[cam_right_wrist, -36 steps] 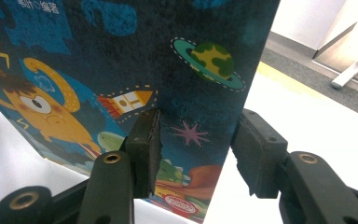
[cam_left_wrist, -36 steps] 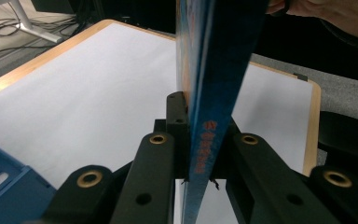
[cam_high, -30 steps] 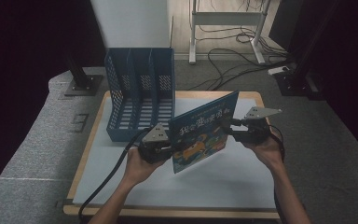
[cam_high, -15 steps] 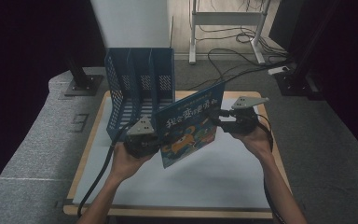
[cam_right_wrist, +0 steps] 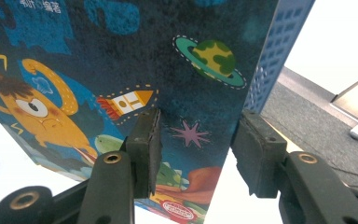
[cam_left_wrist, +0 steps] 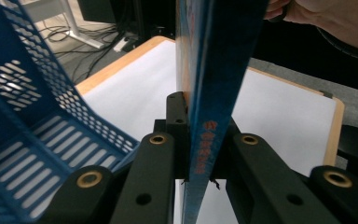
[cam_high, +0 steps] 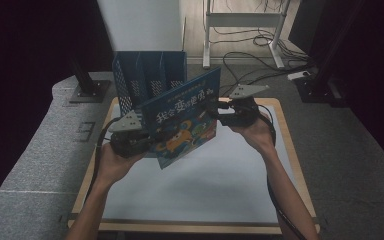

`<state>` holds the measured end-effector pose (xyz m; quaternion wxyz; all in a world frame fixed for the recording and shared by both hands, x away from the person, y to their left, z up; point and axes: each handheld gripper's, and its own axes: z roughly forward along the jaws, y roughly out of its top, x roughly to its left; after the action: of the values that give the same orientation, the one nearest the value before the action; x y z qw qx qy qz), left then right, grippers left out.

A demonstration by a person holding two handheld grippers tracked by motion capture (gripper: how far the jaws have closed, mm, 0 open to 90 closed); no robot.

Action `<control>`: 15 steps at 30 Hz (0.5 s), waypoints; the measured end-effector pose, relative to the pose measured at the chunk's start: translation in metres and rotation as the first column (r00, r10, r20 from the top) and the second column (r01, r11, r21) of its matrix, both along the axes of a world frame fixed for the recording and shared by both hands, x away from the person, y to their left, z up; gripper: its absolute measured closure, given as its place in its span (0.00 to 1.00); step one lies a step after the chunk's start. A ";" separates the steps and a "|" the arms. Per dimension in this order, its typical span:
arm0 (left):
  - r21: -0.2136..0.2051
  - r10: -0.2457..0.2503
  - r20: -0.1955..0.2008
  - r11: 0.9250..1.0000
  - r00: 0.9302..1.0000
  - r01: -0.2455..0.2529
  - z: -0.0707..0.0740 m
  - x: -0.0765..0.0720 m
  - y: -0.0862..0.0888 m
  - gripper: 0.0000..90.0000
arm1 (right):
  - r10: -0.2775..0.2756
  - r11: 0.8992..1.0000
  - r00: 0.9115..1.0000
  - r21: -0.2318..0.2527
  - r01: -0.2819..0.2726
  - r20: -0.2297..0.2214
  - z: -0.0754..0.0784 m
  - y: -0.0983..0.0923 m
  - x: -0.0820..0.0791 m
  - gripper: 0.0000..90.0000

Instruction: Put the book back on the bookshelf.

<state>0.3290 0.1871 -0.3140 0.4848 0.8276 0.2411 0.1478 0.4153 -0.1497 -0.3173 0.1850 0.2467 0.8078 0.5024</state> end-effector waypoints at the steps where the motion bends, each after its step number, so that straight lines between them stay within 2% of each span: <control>1: -0.001 0.005 0.003 1.000 1.000 -0.005 0.002 0.001 0.003 0.92 | 0.000 1.000 1.000 0.001 0.000 0.001 0.001 0.002 0.001 0.58; 9: -0.012 0.043 0.019 0.999 0.999 -0.043 0.009 0.006 0.019 0.92 | 0.021 1.000 1.000 0.006 -0.021 0.020 0.014 0.025 0.018 0.58; 15: -0.019 0.083 0.030 0.996 0.996 -0.082 0.009 0.009 0.029 0.92 | 0.037 0.999 0.999 0.022 -0.038 0.022 0.012 0.037 0.029 0.58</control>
<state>0.3375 0.2161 -0.3054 0.4891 0.8104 0.2689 0.1784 0.4448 -0.1124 -0.3054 0.1815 0.2281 0.8046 0.5173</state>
